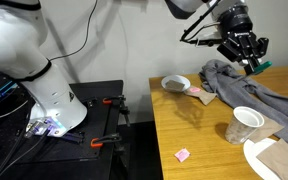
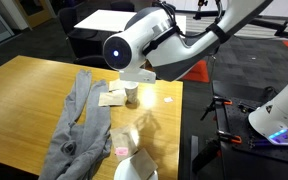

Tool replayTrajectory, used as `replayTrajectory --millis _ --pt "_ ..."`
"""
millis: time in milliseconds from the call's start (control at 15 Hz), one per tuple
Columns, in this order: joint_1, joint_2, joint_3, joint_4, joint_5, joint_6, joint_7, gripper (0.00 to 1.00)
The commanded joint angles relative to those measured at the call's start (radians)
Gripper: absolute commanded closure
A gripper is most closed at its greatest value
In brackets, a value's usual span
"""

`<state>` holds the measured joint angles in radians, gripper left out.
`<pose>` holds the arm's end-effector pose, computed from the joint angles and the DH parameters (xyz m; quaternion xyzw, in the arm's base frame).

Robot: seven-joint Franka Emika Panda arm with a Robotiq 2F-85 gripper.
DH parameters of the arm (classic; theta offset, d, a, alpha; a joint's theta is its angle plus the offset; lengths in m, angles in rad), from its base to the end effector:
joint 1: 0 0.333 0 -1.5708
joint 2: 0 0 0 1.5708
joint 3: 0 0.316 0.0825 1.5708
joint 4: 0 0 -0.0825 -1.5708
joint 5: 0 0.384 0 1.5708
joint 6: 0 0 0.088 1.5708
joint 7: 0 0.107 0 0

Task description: Put the green pen inside the white cup

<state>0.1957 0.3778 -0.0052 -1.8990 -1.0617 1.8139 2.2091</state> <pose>0.6003 0.0424 0.3073 0.6425 -0.5869 0.3487 0.3481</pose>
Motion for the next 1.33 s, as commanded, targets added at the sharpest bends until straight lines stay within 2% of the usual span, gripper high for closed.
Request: replayTrajectory --millis 0,467,1267 --pt "0.002 0.025 0.017 0.02 -0.096 -0.03 0.014 0.96" --pt "-0.002 0.075 0.043 0.007 -0.261 -0.027 0.004 0.96" --pt "-0.015 0.217 0.046 0.05 -0.391 -0.068 0.028 0.96"
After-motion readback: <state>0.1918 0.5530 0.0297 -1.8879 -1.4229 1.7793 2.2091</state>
